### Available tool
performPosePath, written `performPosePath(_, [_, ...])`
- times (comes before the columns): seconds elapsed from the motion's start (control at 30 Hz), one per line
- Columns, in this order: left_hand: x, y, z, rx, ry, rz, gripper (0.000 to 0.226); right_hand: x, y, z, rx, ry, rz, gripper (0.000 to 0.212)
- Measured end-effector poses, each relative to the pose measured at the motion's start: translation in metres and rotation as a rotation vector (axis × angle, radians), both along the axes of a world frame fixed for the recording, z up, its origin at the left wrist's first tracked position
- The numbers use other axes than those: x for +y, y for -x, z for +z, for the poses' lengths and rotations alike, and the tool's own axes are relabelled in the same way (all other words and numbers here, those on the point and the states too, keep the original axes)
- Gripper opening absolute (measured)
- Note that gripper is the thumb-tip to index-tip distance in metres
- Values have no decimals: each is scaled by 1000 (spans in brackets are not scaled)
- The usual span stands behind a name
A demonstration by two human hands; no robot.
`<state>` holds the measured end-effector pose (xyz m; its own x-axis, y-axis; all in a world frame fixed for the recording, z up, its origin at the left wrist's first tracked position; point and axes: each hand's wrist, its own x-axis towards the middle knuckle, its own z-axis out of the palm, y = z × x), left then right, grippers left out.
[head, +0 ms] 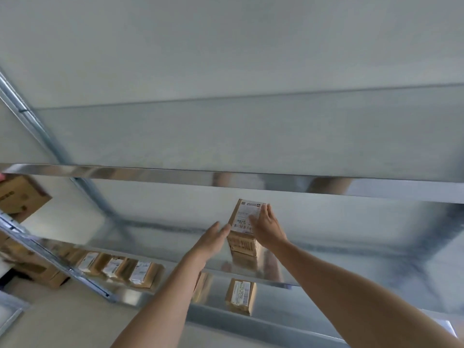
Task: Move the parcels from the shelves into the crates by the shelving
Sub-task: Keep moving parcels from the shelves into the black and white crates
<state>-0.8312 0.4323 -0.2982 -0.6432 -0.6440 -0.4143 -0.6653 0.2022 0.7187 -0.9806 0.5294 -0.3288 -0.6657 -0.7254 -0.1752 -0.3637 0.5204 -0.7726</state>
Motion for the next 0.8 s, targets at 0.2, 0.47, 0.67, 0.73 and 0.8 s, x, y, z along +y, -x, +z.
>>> performPosePath(0.2, [-26, 39, -13, 39, -146, 77, 89, -12, 20, -16, -102, 22, -44, 51])
performPosePath(0.47, [-47, 69, -30, 74, -248, 25, 90, -33, 23, -35, -552, 257, -198, 46])
performPosePath(0.67, [-40, 69, -27, 163, -373, -8, 56, -42, 16, -51, -651, 358, -283, 45])
performPosePath(0.73, [-39, 67, -31, 185, -424, -1, 53, -39, 9, -46, -685, 397, -326, 41])
performPosePath(0.8, [-36, 63, -31, 195, -458, -24, 49, -37, 3, -40, -698, 420, -363, 38])
